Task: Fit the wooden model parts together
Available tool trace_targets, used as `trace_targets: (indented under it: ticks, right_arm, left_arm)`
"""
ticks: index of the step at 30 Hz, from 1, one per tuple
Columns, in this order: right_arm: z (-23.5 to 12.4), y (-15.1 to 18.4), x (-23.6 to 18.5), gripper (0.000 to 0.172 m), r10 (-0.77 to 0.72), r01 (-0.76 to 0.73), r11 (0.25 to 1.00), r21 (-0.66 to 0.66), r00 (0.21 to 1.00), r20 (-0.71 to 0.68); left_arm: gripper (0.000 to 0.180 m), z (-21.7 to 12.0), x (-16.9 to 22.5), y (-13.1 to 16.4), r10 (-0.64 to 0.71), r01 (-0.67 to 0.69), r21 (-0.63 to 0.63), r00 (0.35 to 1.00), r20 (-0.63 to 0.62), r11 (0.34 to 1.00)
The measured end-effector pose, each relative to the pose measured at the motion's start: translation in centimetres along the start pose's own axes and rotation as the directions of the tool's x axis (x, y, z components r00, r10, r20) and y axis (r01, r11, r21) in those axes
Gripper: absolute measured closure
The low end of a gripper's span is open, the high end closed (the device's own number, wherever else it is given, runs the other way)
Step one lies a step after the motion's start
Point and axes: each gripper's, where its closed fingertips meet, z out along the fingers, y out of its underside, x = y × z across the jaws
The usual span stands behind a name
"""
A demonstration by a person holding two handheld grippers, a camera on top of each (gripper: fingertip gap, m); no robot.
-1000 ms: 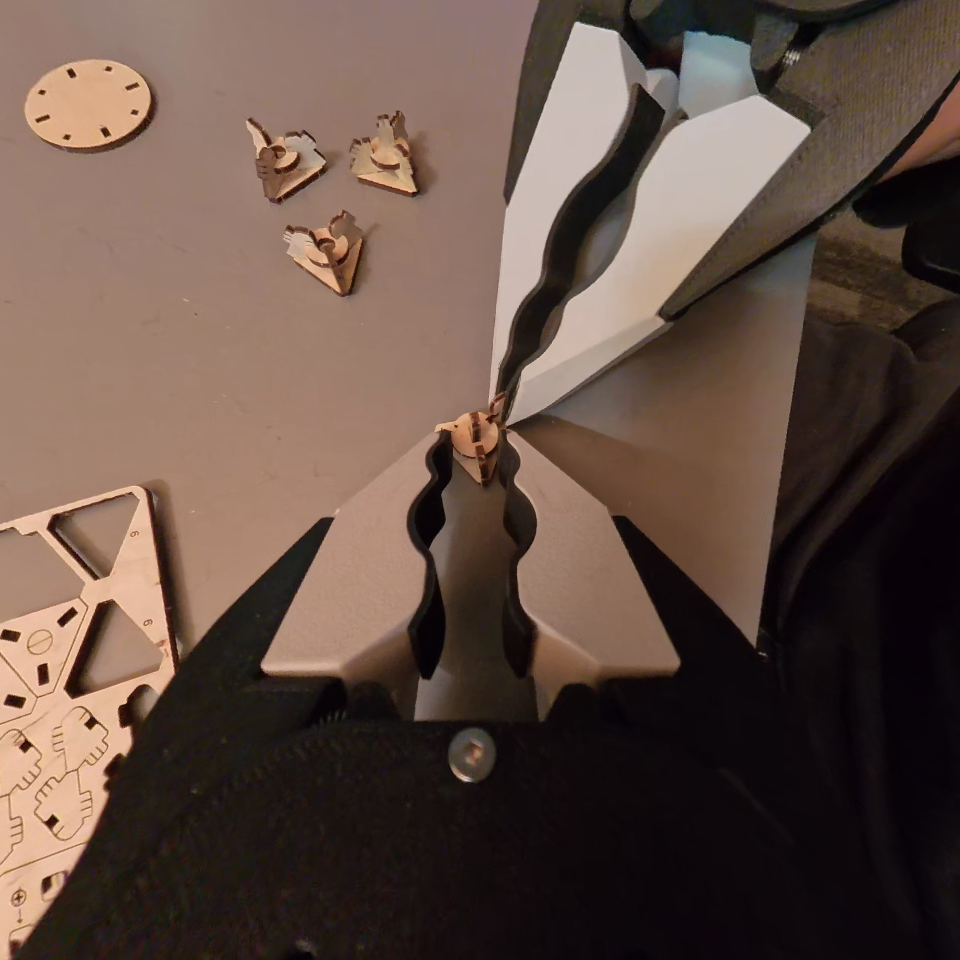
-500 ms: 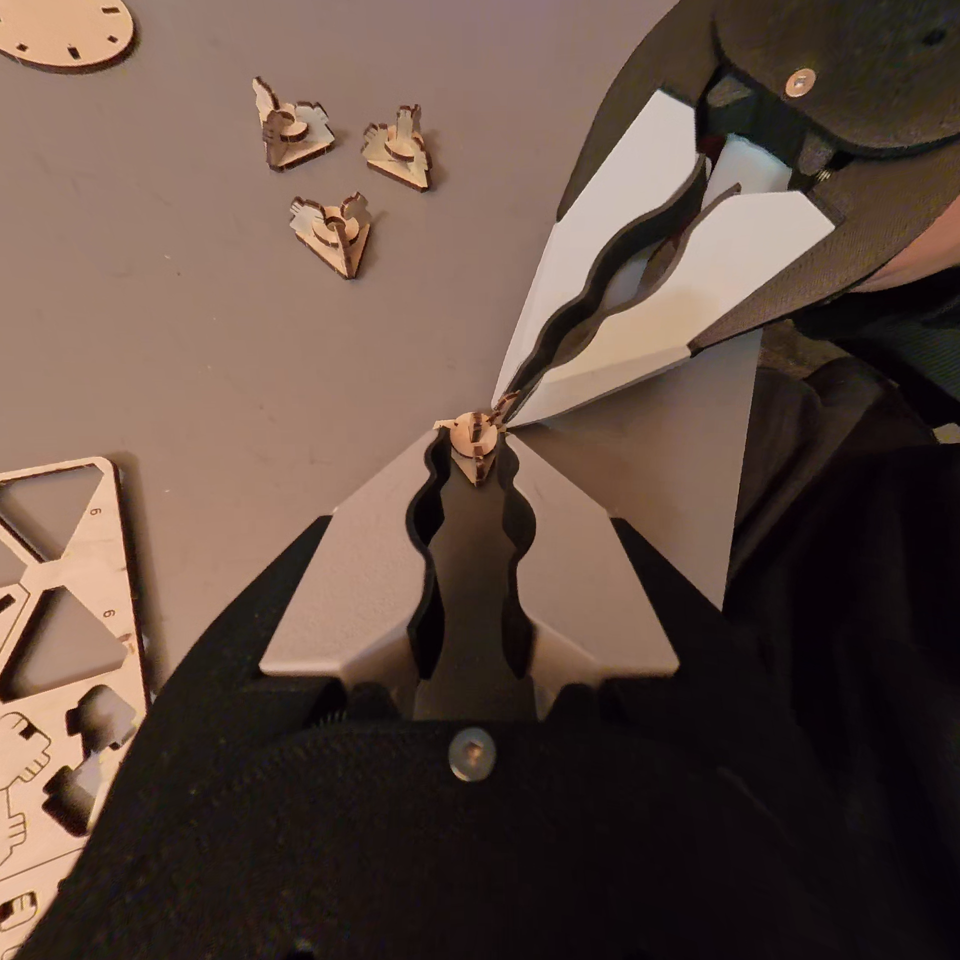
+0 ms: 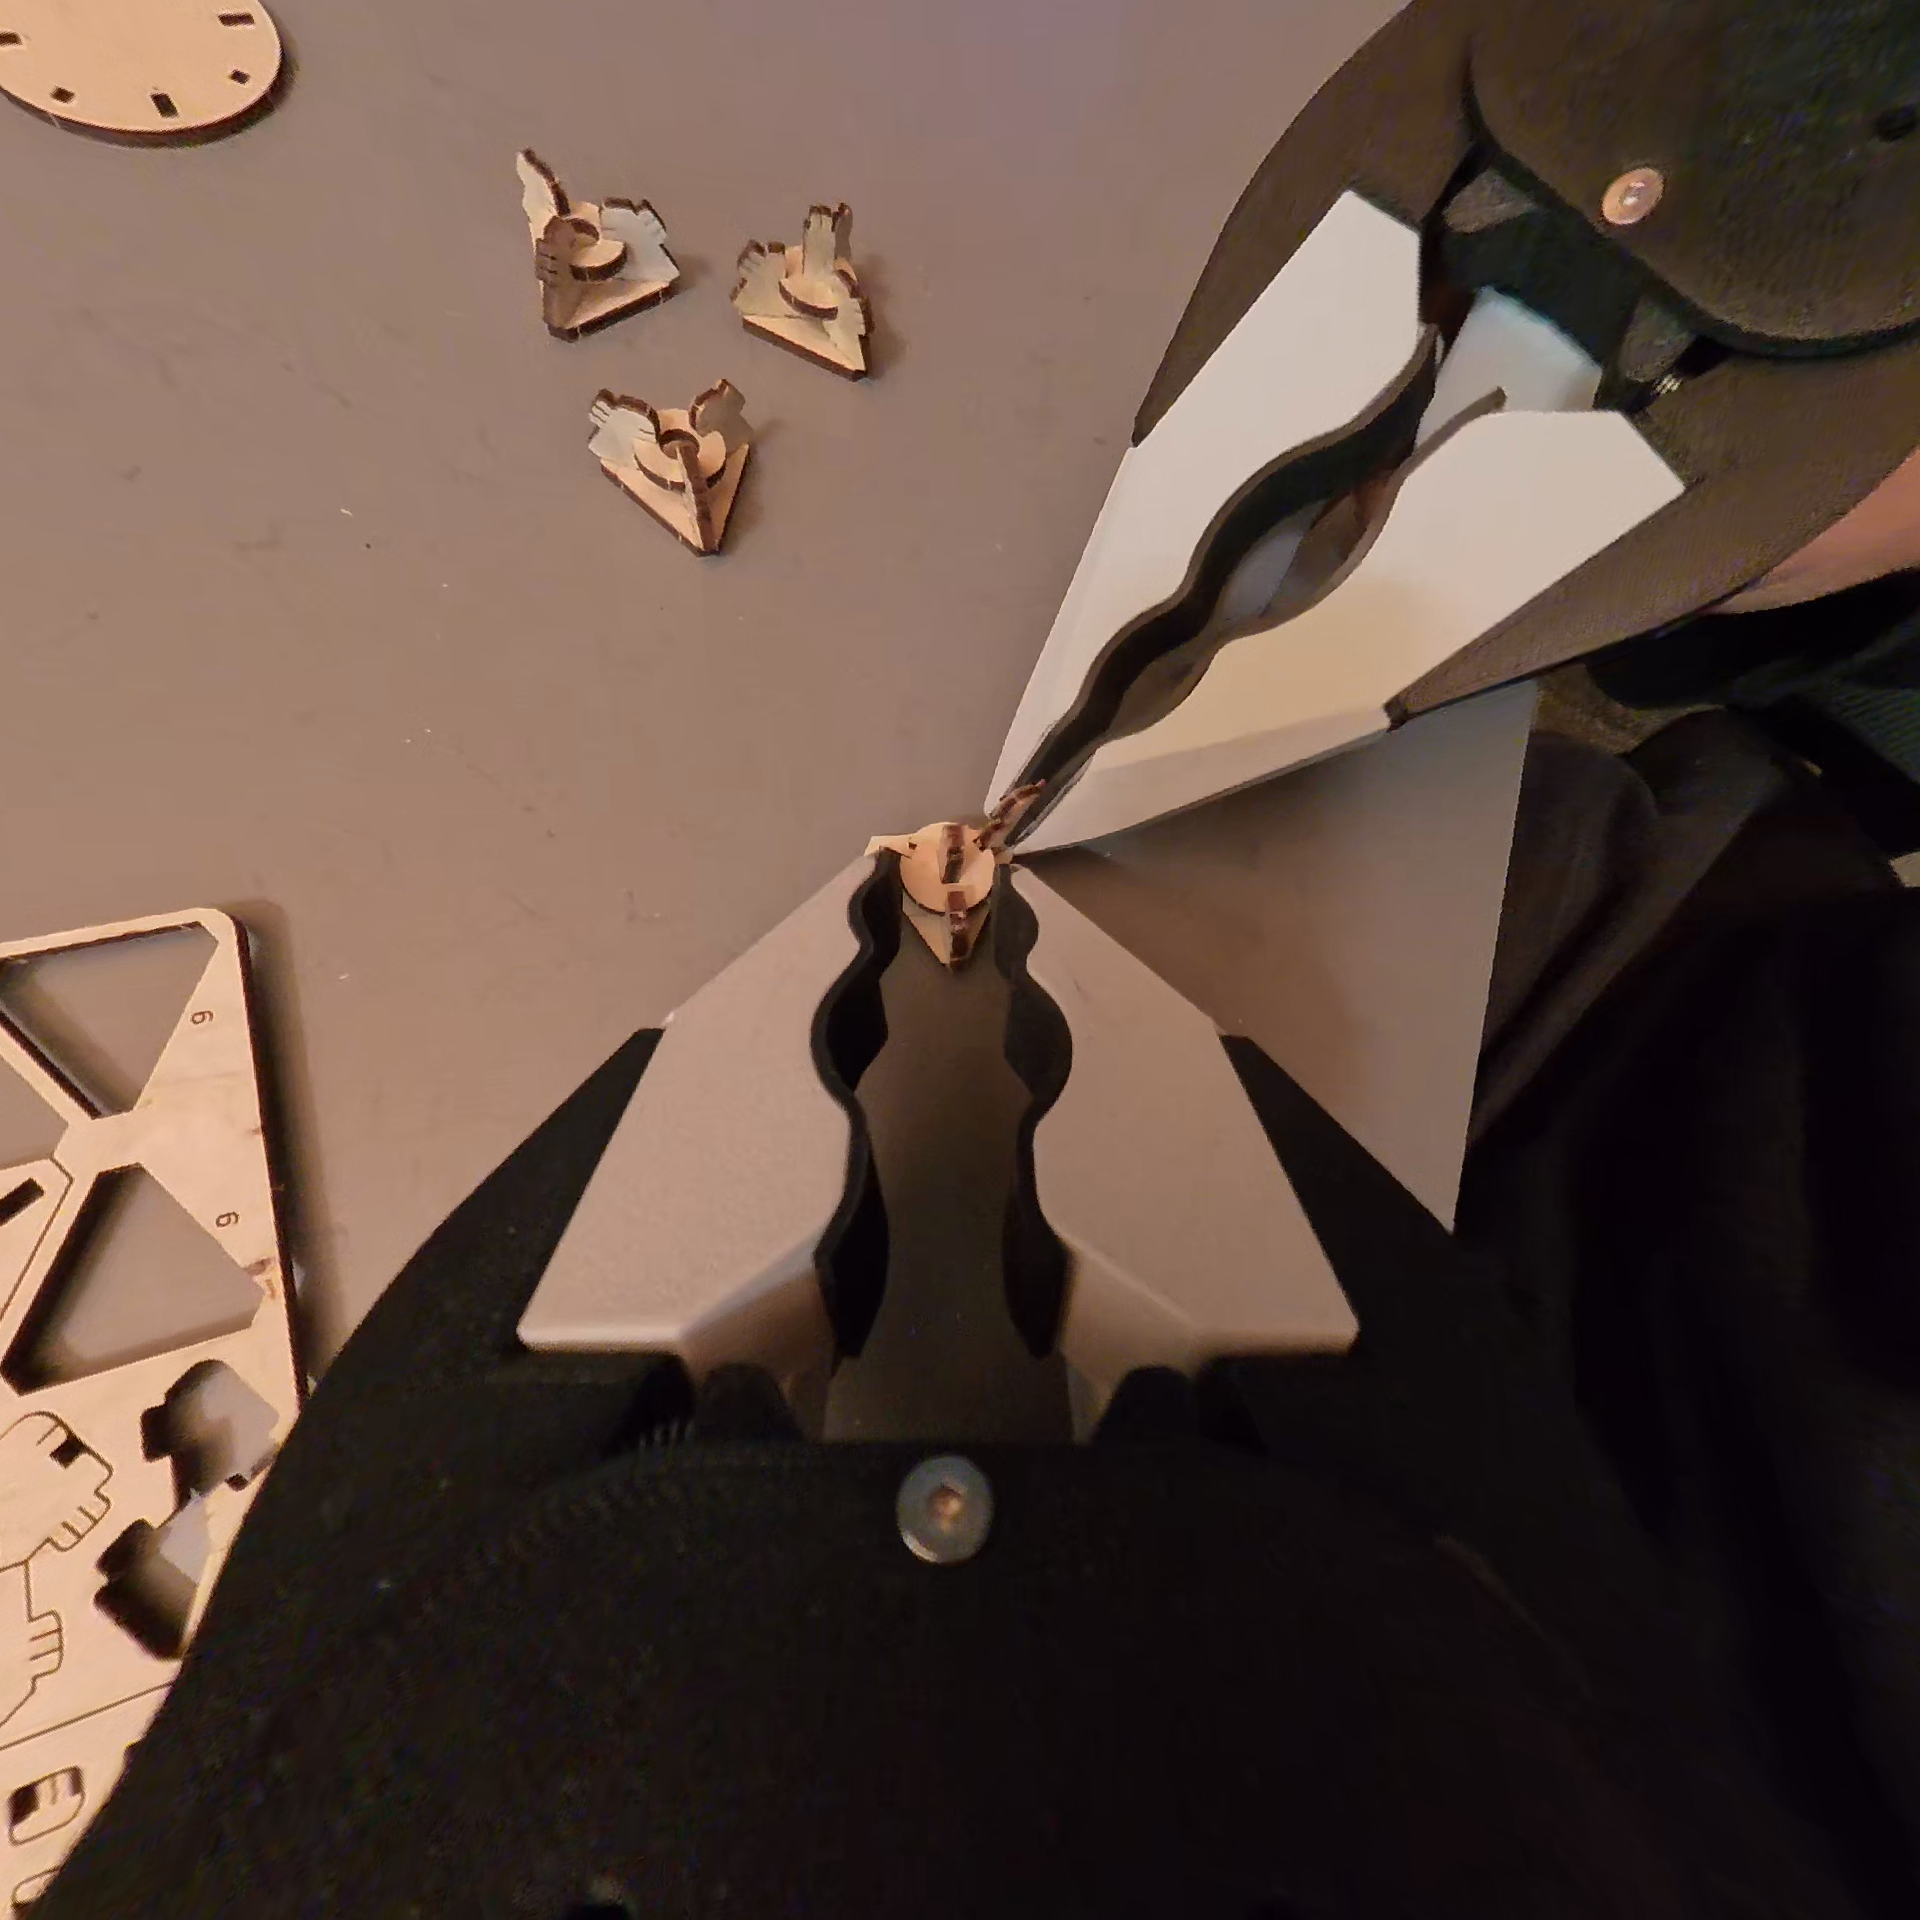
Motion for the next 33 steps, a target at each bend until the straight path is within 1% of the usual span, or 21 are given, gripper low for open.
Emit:
trace_targets:
  ticks: [5, 10, 15, 17, 20, 24, 30, 33]
  right_arm:
    - [0.3, 0.3, 0.1, 0.170, -0.082, 0.079, 0.995, -0.057, 0.995, -0.054]
    - [0.3, 0.3, 0.1, 0.170, -0.038, 0.036, 0.998, -0.054, 0.999, -0.029]
    - [0.3, 0.4, 0.0, 0.169, -0.041, 0.040, 0.998, -0.048, 0.999, -0.031]
    - [0.2, 0.7, -0.1, 0.158, -0.039, 0.037, 0.998, -0.050, 0.999, -0.026]
    - [-0.3, 0.6, -0.2, 0.156, -0.032, 0.032, 0.999, -0.022, 0.999, -0.028]
    - [-1.1, 1.2, 0.2, 0.148, -0.017, 0.016, 1.000, -0.021, 0.999, -0.052]
    - [-1.6, 1.8, 0.4, 0.145, 0.007, -0.008, 1.000, -0.016, 0.997, -0.074]
    - [-1.4, 1.9, 0.7, 0.149, -0.017, 0.013, 0.999, -0.032, 0.994, -0.104]
  left_arm:
    - [0.163, 0.1, -0.1, 0.1, 0.018, -0.018, -0.009, 1.000, 0.025, 1.000]
    - [0.163, 0.1, -0.1, 0.1, 0.011, -0.011, -0.007, 1.000, 0.014, 1.000]
    - [0.164, 0.0, 0.0, 0.0, -0.019, 0.019, -0.001, 1.000, -0.024, 1.000]
    - [0.164, 0.0, 0.0, 0.0, -0.021, 0.021, -0.001, 0.999, -0.026, 1.000]
    - [0.163, 0.0, 0.0, 0.0, -0.016, 0.016, -0.002, 1.000, -0.022, 1.000]
    - [0.164, 0.0, 0.1, 0.0, -0.014, 0.014, -0.002, 1.000, -0.027, 1.000]
    - [0.164, 0.0, 0.2, 0.0, -0.013, 0.013, -0.003, 0.999, -0.038, 1.000]
    - [0.163, 0.0, 0.3, 0.0, -0.003, 0.003, -0.004, 0.999, -0.044, 1.000]
